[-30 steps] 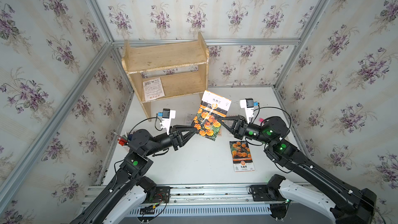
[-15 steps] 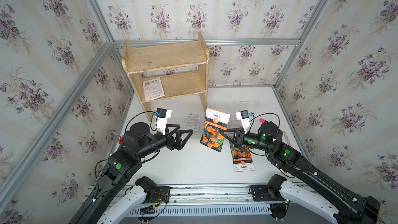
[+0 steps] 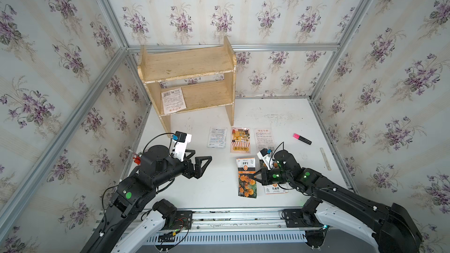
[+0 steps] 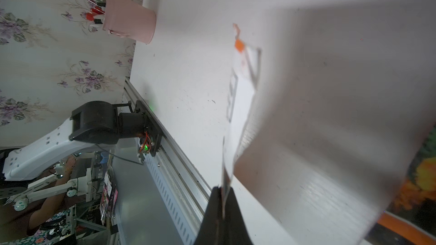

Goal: Take the seed bag off the shelf
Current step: Place the seed packet at the center of the board.

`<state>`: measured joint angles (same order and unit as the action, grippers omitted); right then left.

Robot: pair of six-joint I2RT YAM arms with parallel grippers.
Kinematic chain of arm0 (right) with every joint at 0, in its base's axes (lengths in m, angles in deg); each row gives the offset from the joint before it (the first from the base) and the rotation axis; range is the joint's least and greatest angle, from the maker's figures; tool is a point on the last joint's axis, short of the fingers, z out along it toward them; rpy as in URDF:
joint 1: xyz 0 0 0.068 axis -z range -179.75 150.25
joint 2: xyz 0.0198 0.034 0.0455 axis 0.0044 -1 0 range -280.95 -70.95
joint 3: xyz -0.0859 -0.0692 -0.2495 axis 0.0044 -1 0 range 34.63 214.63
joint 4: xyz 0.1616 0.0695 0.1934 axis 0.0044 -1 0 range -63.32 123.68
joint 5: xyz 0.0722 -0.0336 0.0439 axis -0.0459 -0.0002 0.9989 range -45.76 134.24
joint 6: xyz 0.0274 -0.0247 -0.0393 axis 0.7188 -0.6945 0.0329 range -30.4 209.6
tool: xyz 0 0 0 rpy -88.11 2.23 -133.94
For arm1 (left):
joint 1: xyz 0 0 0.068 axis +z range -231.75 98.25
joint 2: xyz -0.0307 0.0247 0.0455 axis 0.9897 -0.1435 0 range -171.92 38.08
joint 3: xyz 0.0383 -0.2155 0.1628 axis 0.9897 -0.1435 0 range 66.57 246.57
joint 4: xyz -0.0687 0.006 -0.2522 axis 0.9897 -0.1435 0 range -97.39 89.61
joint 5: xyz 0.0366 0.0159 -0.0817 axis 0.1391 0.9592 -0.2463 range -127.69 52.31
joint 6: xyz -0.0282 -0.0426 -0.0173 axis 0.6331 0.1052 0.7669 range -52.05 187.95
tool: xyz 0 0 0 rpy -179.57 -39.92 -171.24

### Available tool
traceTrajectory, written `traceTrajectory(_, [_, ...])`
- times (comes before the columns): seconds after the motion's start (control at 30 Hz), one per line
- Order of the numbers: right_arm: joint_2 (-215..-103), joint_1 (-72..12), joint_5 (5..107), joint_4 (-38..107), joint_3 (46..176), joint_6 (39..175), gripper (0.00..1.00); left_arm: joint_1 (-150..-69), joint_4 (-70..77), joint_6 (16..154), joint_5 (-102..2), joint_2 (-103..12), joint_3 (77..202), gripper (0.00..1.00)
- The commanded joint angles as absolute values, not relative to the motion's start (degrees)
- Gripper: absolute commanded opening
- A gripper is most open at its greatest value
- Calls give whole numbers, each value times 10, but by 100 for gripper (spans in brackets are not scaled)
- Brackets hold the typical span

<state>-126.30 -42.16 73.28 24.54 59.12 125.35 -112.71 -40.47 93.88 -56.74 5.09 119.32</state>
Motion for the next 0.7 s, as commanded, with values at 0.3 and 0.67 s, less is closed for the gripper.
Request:
traceTrajectory(0.3, [-1418,-422,664,255,627,1216,0,-1127,-412,919,-564,60,1189,100])
traceTrajectory(0.67, [-1510,-422,622,251,667,1179,0,-1127,-410,919,-559,63,1175,100])
